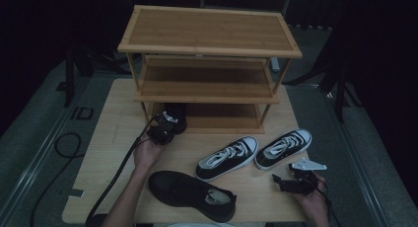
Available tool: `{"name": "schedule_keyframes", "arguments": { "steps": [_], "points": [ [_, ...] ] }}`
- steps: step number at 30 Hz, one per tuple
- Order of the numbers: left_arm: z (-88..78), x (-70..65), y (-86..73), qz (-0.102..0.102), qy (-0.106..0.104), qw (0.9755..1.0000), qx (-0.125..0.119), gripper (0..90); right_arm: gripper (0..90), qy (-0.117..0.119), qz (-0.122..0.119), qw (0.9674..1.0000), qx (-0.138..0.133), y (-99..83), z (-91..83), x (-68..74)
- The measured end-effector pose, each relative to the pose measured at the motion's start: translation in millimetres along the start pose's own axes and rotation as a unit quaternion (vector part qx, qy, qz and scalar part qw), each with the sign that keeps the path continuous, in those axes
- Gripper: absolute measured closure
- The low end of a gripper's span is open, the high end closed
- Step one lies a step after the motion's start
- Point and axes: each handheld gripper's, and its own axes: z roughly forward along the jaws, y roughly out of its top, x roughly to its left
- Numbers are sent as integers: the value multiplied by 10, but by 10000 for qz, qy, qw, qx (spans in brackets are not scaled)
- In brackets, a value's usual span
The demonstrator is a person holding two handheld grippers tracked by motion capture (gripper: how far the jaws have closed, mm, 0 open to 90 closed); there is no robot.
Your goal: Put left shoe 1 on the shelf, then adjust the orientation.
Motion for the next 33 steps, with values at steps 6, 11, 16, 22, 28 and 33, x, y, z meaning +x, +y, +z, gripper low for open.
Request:
{"name": "schedule_keyframes", "arguments": {
  "steps": [6, 11, 16, 22, 28, 33],
  "points": [
    [-128, -26, -60, 87, -153, 9998, -113, 866, 170, 3, -2, 10000, 0, 0, 0, -1],
    [-266, -16, -161, 88, -311, 9992, -252, 818, 170, 4, -5, 10000, -1, 0, 0, -1],
    [-363, -8, -251, 97, -372, 9988, -318, 798, 170, 4, -6, 10000, 0, 0, 0, -1],
    [-480, 13, -363, 26, -416, 9983, -417, 799, 170, 3, -6, 10000, 0, 0, 0, 0],
    [-615, 22, -463, 33, -526, 9973, -508, 800, 170, 2, -9, 10000, 0, 0, 0, 0],
    [-774, -21, -557, 141, -597, 9966, -559, 821, 170, 1, -7, 10000, 2, 0, 0, 0]
  ]
}}
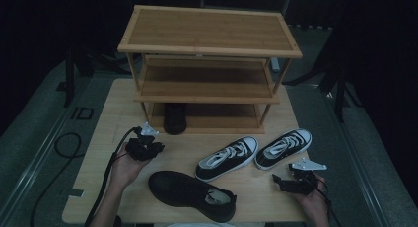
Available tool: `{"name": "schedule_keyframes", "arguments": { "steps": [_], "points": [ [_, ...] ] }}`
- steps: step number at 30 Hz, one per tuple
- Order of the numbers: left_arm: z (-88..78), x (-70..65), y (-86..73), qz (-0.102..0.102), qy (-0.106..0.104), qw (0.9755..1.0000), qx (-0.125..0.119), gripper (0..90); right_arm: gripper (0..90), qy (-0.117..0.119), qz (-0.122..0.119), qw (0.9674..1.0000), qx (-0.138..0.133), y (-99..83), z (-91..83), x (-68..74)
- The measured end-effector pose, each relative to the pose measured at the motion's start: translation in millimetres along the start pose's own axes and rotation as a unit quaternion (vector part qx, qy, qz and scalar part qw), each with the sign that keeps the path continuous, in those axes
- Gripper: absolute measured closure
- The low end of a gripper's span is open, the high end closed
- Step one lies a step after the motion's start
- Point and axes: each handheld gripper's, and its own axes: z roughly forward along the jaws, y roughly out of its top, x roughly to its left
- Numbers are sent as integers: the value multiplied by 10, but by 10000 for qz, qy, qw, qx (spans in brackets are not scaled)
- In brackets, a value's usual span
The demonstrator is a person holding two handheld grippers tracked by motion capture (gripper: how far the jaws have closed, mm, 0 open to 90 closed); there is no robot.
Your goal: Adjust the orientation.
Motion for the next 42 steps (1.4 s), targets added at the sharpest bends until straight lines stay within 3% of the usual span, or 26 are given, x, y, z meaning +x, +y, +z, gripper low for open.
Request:
{"name": "schedule_keyframes", "arguments": {
  "steps": [4, 12, 19, 32, 42],
  "points": [
    [-134, -55, -70, 25, -61, 9999, -76, 895, 170, -1, -1, 10000, 0, 0, 0, 0],
    [-302, -205, -243, 192, -158, 9996, 108, 900, 170, -1, -3, 10000, 1, 0, 0, 0],
    [-363, -319, -371, 328, -215, 9988, 305, 900, 170, -8, 3, 10000, 0, -1, -1, 4],
    [-457, -466, -546, 261, -370, 9984, 325, 900, 170, -7, 7, 10000, 0, -2, -2, 5],
    [-476, -657, -674, 483, -554, 9955, 598, 900, 170, -11, 1, 10000, 0, -2, -2, 5]
  ]
}}
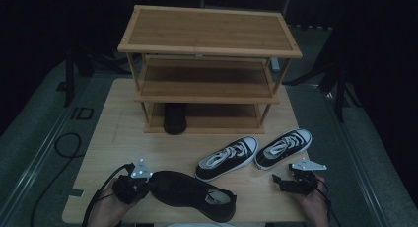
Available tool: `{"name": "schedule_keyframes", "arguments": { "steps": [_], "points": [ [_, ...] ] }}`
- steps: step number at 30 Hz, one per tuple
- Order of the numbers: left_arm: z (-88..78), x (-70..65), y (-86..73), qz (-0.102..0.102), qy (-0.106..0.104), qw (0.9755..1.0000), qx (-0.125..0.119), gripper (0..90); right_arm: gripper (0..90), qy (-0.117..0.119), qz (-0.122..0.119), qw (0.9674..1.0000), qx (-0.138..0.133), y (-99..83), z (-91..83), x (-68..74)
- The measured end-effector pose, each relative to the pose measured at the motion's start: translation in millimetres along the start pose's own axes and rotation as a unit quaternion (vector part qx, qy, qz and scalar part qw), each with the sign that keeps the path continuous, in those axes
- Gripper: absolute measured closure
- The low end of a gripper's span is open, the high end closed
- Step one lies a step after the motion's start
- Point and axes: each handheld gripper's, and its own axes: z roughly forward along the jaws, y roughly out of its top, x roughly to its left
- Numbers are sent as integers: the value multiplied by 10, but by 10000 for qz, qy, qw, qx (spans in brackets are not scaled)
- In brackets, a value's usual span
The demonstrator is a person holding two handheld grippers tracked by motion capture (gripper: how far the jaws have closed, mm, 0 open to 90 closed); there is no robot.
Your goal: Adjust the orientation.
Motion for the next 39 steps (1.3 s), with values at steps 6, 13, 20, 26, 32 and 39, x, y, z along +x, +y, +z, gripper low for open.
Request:
{"name": "schedule_keyframes", "arguments": {
  "steps": [6, 13, 20, 26, 32, 39],
  "points": [
    [57, -105, -53, 95, -90, 9999, 92, 900, 170, 0, -1, 10000, 0, 0, 0, 0],
    [134, -236, -55, 338, -250, 9985, 343, 900, 170, 0, 3, 10000, 2, 0, 0, 0],
    [312, -410, -51, 528, -553, 9957, 532, 900, 171, 0, -2, 10000, 0, 0, 0, 0],
    [401, -398, -37, 385, -478, 9968, 503, 900, 170, -1, 1, 10000, 2, 0, 0, 1],
    [406, -339, -29, 261, -415, 9977, 466, 900, 170, 0, -7, 10000, -1, 0, 0, -1],
    [405, -253, -14, 54, -186, 9988, 459, 900, 170, -1, -9, 10000, -1, 0, 0, 0]
  ]
}}
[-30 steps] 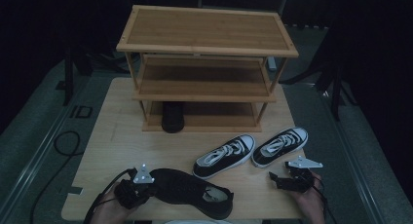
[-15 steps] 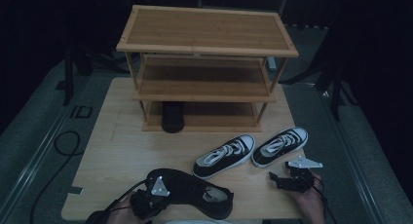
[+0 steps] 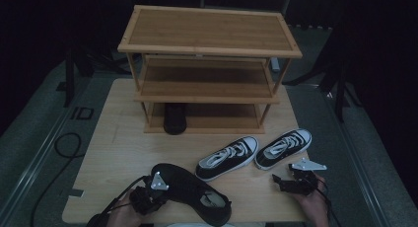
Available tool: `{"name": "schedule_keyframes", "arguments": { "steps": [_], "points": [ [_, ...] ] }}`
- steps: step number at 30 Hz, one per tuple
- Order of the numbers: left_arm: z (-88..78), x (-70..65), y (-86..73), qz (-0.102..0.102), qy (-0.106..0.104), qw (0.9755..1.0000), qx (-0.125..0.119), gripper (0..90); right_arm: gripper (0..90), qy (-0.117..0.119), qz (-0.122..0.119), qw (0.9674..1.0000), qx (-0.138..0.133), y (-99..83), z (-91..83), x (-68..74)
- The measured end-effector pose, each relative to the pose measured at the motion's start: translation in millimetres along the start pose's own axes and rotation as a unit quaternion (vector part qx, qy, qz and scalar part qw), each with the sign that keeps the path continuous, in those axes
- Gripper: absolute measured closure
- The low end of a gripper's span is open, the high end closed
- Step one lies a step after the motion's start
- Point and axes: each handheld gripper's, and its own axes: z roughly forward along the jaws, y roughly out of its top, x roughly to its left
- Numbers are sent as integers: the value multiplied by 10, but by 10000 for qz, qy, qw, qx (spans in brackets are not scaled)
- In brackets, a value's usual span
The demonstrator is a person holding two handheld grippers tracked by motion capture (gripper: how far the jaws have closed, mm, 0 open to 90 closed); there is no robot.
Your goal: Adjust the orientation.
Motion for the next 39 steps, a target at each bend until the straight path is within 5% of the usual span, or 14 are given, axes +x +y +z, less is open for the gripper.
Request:
{"name": "schedule_keyframes", "arguments": {
  "steps": [8, 18, 32, 39],
  "points": [
    [15, 171, 55, -334, 316, 9989, -54, 900, 170, 1, 5, 10000, 1, 0, 0, 1],
    [119, 370, 275, -435, 559, 9975, -82, 900, 170, 1, 6, 10000, 2, 0, -1, 1],
    [399, 562, 737, -286, 210, 9989, -304, 900, 170, 0, 6, 10000, -5, -1, 1, 0],
    [404, 632, 788, -375, 81, 9984, -423, 900, 170, 2, 8, 10000, -5, -1, 1, 1]
  ]
}}
